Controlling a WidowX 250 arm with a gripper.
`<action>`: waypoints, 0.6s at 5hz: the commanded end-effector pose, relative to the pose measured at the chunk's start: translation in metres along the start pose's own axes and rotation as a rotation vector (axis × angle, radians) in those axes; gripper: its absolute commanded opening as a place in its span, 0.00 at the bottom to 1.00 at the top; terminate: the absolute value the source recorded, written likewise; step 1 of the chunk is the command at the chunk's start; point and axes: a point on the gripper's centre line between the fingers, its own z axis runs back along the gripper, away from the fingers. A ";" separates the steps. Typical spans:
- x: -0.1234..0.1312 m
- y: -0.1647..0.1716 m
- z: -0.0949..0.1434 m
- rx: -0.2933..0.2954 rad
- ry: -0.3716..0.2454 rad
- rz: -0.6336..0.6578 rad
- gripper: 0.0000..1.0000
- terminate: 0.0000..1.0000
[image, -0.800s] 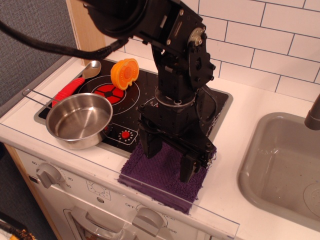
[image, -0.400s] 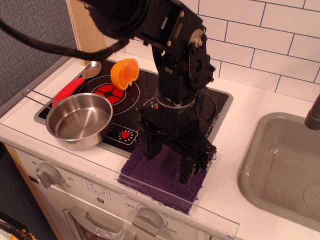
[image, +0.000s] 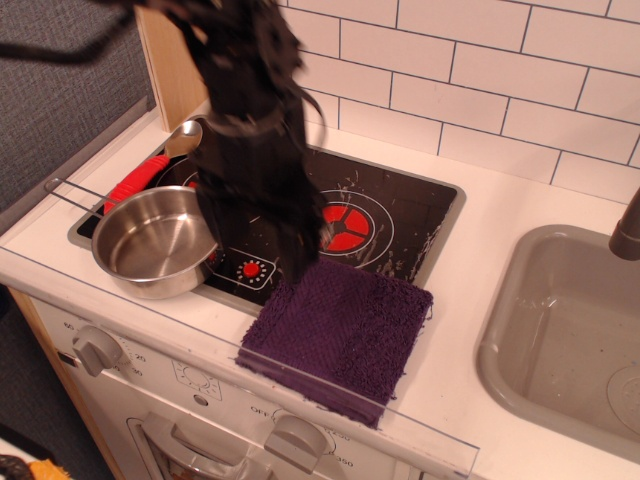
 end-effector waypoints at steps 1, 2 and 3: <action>0.013 0.102 0.005 0.054 -0.032 0.147 1.00 0.00; 0.020 0.144 0.005 0.102 -0.029 0.204 1.00 0.00; 0.027 0.165 0.010 0.133 -0.046 0.255 1.00 0.00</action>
